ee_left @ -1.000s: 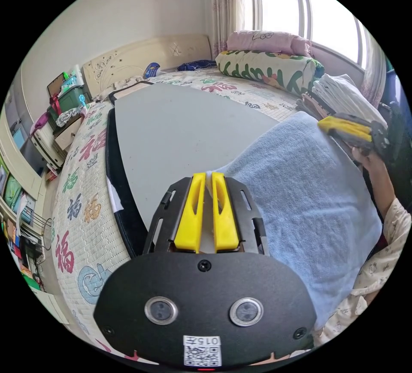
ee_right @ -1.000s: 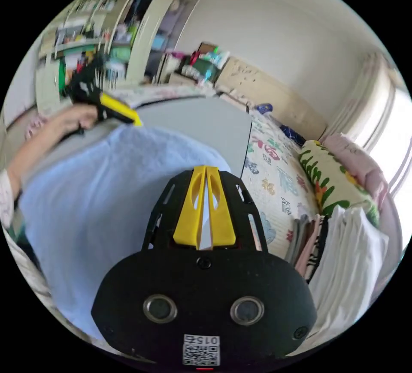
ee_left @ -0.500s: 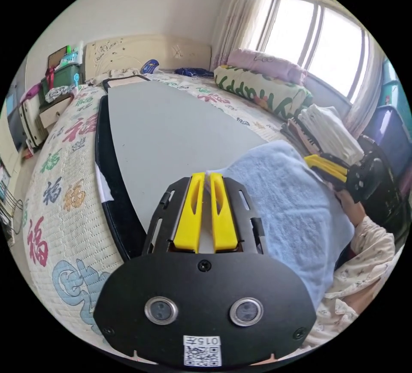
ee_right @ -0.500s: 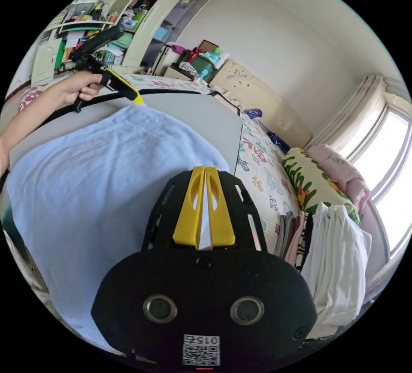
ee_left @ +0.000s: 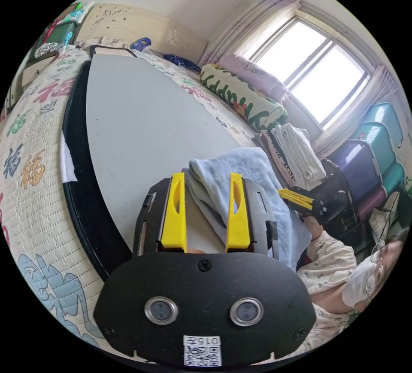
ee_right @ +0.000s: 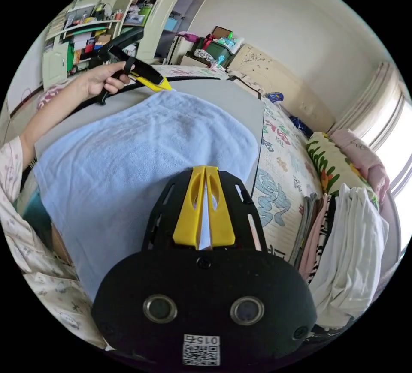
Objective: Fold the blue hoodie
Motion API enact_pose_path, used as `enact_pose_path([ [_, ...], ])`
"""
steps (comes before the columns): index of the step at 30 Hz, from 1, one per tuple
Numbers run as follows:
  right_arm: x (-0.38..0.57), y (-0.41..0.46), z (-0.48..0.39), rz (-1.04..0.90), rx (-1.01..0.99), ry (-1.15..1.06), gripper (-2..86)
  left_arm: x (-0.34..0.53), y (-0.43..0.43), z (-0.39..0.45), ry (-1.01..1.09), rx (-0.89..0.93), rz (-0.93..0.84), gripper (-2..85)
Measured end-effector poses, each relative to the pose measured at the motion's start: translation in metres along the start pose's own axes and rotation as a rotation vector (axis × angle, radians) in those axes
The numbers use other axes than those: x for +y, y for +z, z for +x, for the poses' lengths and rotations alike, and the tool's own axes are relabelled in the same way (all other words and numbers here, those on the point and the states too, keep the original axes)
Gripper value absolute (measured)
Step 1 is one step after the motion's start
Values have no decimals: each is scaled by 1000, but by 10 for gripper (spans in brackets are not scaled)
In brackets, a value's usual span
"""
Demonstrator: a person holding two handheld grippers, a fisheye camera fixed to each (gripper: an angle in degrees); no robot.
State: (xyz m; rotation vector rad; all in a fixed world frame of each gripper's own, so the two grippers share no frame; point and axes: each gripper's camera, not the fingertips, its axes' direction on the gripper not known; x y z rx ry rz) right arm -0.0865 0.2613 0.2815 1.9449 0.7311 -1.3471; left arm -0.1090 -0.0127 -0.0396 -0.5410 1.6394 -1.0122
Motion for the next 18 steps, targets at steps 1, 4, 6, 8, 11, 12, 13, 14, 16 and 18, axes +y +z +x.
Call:
enact_pose_path([
  [1,-1,-15,19,12,-47,39,-5,-2,-3,-5,-8,5,1,147],
  [4,0,-51,79,74,-188,150,12,-6,-7,-16,-27,7,-11,156],
  [6,3,-61,120,106,-251,230,75,-9,-6,-23,-38,22,-32,162],
  [8,8,-57,178,79,-357,354,118,-13,0,-33,-42,64,-79,169],
  [11,15,-42,238,38,-482,493,155,-13,0,-38,-31,74,-86,171],
  [12,15,-40,247,38,-500,513,161,-13,0,-39,-27,74,-90,172],
  [13,13,-35,265,19,-535,537,173,-13,1,-39,-15,68,-100,170],
  [14,9,-29,279,-10,-580,554,177,-12,3,-38,-3,59,-109,169],
  [16,1,-19,294,-60,-653,574,179,-9,6,-38,8,45,-119,165],
  [18,-9,-9,298,-107,-727,556,172,-5,9,-40,-7,26,-118,155],
])
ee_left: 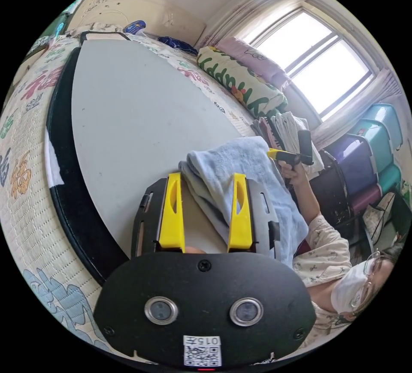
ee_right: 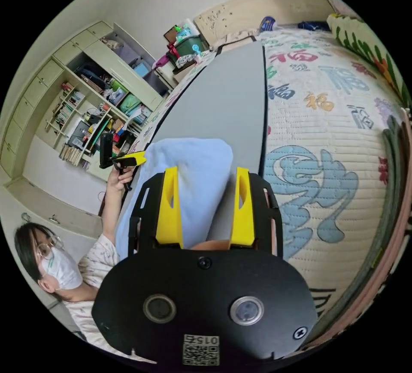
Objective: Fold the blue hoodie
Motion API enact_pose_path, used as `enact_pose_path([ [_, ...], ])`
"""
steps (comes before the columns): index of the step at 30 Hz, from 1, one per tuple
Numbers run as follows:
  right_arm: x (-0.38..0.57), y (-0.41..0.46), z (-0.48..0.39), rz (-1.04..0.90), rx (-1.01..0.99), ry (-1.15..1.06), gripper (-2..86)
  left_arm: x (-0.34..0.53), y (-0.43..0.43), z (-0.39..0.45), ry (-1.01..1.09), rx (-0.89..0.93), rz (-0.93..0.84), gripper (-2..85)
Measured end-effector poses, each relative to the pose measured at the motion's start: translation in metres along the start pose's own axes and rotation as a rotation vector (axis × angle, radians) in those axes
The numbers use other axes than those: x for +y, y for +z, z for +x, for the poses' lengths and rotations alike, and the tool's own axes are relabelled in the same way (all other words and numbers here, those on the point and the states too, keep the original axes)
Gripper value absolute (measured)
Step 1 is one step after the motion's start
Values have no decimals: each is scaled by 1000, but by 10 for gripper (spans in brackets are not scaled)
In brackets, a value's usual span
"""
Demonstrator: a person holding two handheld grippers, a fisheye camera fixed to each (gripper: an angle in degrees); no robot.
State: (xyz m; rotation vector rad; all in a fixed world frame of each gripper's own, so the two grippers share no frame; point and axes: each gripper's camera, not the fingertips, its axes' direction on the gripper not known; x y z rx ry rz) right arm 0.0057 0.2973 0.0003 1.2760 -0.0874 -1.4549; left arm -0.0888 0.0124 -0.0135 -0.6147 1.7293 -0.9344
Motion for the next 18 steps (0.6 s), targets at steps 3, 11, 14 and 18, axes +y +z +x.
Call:
enact_pose_path([
  [3,-21,10,-9,-49,1,-31,166,5,10,-6,-27,-12,-8,135],
  [11,1,-10,-21,-37,-12,-64,154,59,20,-41,-88,130,70,95],
  [14,35,-32,-36,48,3,-93,138,84,22,-25,-7,50,121,88],
  [18,86,-66,-78,163,65,-208,133,119,15,7,157,5,210,84],
])
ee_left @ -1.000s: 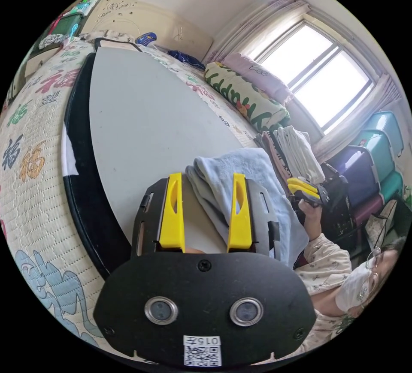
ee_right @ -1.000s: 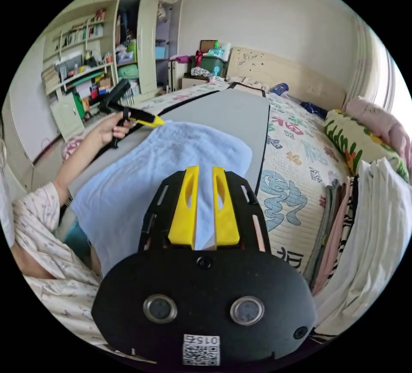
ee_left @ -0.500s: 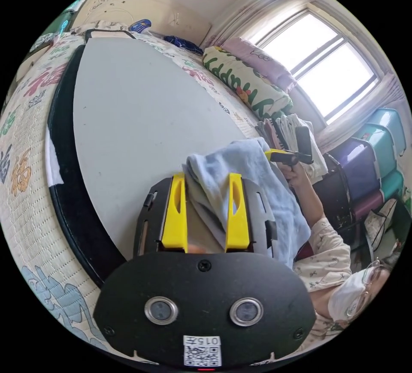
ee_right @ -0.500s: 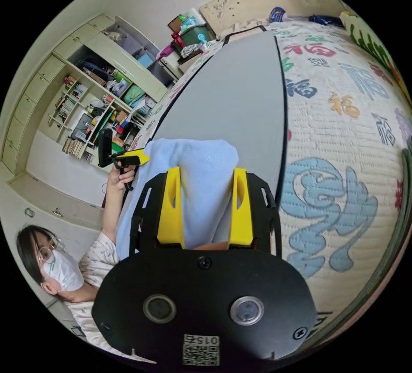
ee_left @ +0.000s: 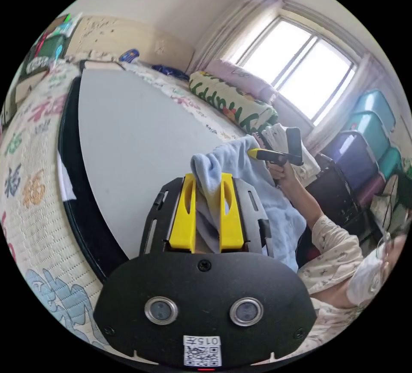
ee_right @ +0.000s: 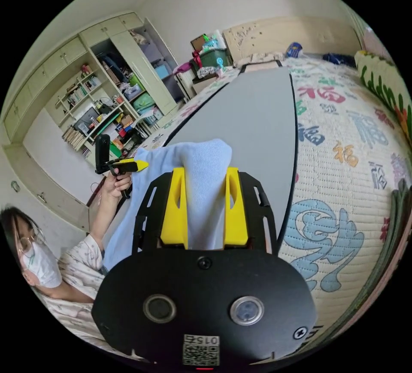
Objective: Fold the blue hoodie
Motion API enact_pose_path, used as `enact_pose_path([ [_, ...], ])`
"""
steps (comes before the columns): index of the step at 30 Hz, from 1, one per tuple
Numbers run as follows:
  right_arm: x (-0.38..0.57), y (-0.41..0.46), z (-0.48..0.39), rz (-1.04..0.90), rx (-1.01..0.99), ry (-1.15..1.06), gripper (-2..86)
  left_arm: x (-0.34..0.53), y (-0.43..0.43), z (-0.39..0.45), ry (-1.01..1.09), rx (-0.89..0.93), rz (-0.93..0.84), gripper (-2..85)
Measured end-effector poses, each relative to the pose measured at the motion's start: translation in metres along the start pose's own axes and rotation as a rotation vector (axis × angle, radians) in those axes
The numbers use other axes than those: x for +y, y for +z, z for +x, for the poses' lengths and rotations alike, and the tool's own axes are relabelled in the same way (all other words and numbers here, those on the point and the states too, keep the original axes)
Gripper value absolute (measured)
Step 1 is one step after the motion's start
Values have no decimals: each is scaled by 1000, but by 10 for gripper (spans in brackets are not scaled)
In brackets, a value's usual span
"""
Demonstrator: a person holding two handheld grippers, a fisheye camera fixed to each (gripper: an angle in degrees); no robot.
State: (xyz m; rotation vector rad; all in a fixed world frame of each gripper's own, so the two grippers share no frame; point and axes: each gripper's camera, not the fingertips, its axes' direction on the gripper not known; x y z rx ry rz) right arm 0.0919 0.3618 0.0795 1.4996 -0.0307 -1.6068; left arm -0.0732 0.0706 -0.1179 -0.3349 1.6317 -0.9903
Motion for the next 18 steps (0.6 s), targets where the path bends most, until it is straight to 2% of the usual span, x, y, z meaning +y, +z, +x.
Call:
enact_pose_path([
  [4,49,-66,-57,138,5,-111,132,43,-26,46,144,33,166,82],
  [11,150,-190,-171,363,119,-293,130,103,-47,166,397,-23,358,80],
  [18,236,-283,-243,482,271,-395,129,129,-30,264,500,51,418,80],
])
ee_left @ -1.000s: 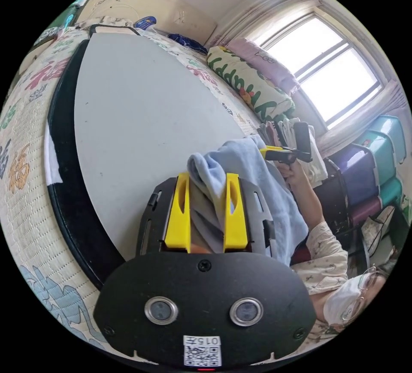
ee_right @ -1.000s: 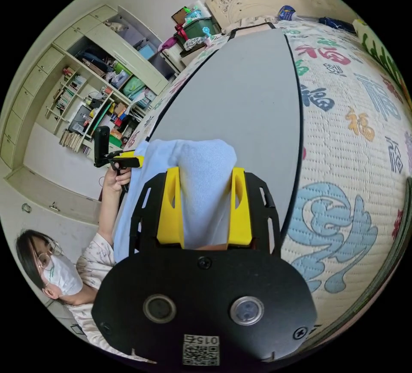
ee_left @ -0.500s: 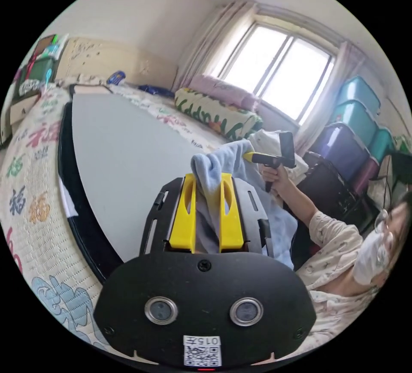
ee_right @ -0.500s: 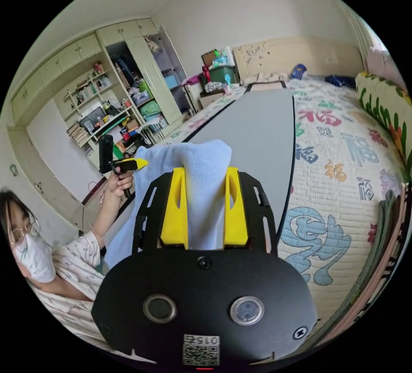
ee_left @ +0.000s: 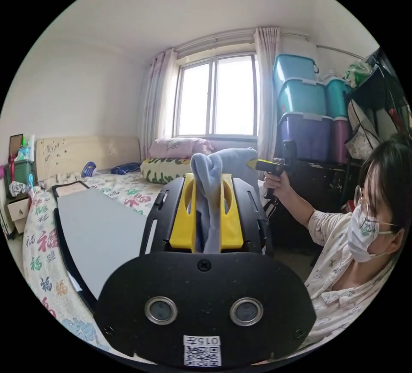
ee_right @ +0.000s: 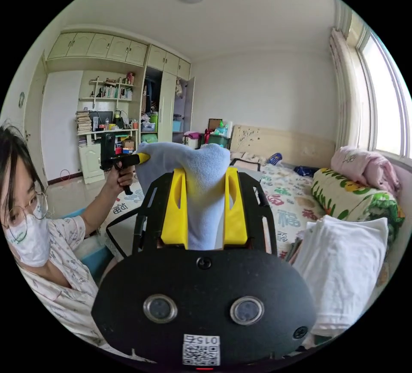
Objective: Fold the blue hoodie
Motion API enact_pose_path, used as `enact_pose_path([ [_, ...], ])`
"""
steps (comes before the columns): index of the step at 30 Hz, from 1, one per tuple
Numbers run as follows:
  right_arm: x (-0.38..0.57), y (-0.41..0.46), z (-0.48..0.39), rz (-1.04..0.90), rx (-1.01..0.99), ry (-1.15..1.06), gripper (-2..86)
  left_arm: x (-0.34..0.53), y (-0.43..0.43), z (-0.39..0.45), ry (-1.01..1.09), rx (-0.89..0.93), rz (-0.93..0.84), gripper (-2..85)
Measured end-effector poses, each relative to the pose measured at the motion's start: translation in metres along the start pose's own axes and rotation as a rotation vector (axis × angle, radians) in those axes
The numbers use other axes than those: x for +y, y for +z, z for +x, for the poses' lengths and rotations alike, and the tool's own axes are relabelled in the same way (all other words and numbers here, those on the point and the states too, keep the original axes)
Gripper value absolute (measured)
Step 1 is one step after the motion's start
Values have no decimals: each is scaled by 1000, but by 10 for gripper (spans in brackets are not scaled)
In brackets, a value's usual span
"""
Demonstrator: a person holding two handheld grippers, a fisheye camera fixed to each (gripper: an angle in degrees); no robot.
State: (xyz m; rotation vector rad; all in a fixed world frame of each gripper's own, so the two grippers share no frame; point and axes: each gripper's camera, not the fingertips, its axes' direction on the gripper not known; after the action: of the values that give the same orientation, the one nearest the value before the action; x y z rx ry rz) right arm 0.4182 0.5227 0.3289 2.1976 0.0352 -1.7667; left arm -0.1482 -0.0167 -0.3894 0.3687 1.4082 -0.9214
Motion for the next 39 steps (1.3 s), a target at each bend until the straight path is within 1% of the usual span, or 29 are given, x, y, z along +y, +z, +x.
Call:
enact_pose_path([
  [5,-6,-97,-19,61,147,-50,128,-28,53,69,59,98,70,80],
  [8,-24,-137,-15,45,241,-80,127,-52,100,94,42,176,105,80],
  [9,-28,-144,-12,40,259,-76,127,-57,111,98,37,196,108,80],
  [11,-46,-159,6,3,337,-67,127,-78,163,107,2,245,105,80],
  [12,-51,-160,13,-8,357,-64,127,-82,178,107,-14,258,103,80],
  [14,-66,-152,45,-73,438,-32,129,-94,242,105,-93,295,87,81],
  [15,-68,-146,55,-92,458,-28,129,-95,259,103,-113,296,82,81],
  [17,-70,-103,106,-254,544,8,134,-93,334,95,-183,268,25,84],
  [18,-68,-90,120,-300,575,34,135,-91,354,92,-195,257,3,86],
  [19,-58,-59,152,-387,644,96,136,-84,397,87,-218,224,-50,89],
  [20,-43,-23,184,-484,725,151,135,-72,442,80,-245,160,-108,97],
  [21,-33,-3,200,-531,776,179,130,-64,465,77,-253,109,-136,101],
  [23,11,76,245,-658,1011,223,90,-36,550,73,-236,-135,-375,112],
  [24,22,96,252,-687,1036,217,77,-30,565,72,-239,-158,-417,112],
  [25,41,133,261,-726,1040,201,71,-19,588,73,-231,-139,-446,110],
  [27,62,180,261,-719,1098,131,31,-5,606,73,-240,-117,-400,105],
  [28,75,210,256,-716,1236,-4,8,0,614,73,-233,-121,-375,103],
  [29,90,241,258,-751,1369,-134,-2,3,623,72,-216,-122,-364,102],
  [30,96,254,261,-787,1400,-177,-3,4,627,71,-210,-124,-363,102],
  [31,104,274,268,-843,1415,-238,-6,5,636,67,-209,-126,-369,103],
  [35,118,304,285,-896,1367,-337,-7,9,664,58,-225,-108,-359,99],
  [39,126,308,292,-875,1368,-310,-7,16,671,62,-203,-142,-307,98],
])
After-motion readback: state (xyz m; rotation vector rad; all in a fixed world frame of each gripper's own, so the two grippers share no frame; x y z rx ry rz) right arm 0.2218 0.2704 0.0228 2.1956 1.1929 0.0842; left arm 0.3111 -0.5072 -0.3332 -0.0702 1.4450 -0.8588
